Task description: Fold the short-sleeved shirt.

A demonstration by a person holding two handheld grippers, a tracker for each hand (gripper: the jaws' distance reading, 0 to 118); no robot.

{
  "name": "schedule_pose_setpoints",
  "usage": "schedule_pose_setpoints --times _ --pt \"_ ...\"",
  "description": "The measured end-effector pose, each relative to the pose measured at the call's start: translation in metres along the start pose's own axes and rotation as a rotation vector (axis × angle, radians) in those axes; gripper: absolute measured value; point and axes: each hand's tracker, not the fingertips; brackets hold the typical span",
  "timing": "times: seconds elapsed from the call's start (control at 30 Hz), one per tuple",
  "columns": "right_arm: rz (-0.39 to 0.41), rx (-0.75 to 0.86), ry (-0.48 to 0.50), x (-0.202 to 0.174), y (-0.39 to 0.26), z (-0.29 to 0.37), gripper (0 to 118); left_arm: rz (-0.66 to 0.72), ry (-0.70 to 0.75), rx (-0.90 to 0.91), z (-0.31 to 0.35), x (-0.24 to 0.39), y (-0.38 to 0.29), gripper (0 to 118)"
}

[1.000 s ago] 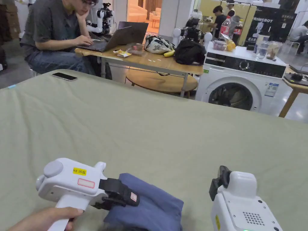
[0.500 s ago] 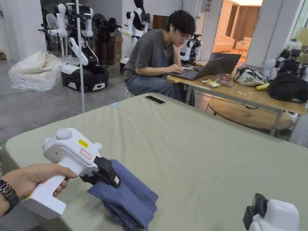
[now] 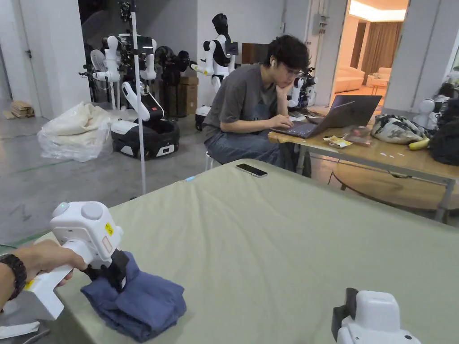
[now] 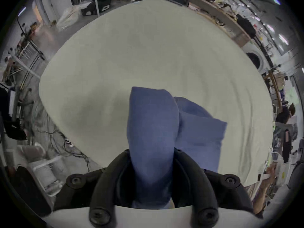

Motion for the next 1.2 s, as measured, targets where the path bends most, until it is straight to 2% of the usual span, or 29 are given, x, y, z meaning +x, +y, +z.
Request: schedule_pose_setpoints --times 0.03,0.23,0.27,0.43,0.63,0.83,0.93,1.03,1.2 --pt "0.007 0.001 0.000 -0.001 0.000 0.000 0 0.039 -0.030 0.007 -0.004 -0.005 0.000 44" --pt "0.030 0.002 0.011 0.001 0.001 0.003 0 -0.006 0.011 0.061 0.015 -0.006 -0.007 44" --pt "0.032 0.004 0.012 0.003 0.001 0.004 0 -0.023 0.020 0.100 0.035 0.017 -0.032 44" --pt "0.005 0.004 -0.004 0.013 0.000 0.009 0 -0.091 0.080 0.290 0.074 0.054 -0.054 44" --pt "-0.022 -0.006 -0.045 0.039 -0.005 0.021 0 -0.176 -0.038 0.523 0.066 0.138 -0.101 44" --pt "-0.023 -0.013 -0.121 0.076 -0.012 0.041 0 -0.274 -0.187 0.708 0.013 0.231 -0.140 44" --pt "-0.031 -0.022 -0.169 0.100 -0.017 0.053 0 -0.277 -0.191 0.767 -0.018 0.281 -0.161 43" --pt "-0.052 -0.035 -0.225 0.125 -0.022 0.069 0 -0.361 -0.182 0.862 -0.038 0.332 -0.185 43" --pt "-0.084 -0.040 -0.317 0.169 -0.028 0.096 0 -0.447 -0.167 1.032 -0.041 0.405 -0.221 42"
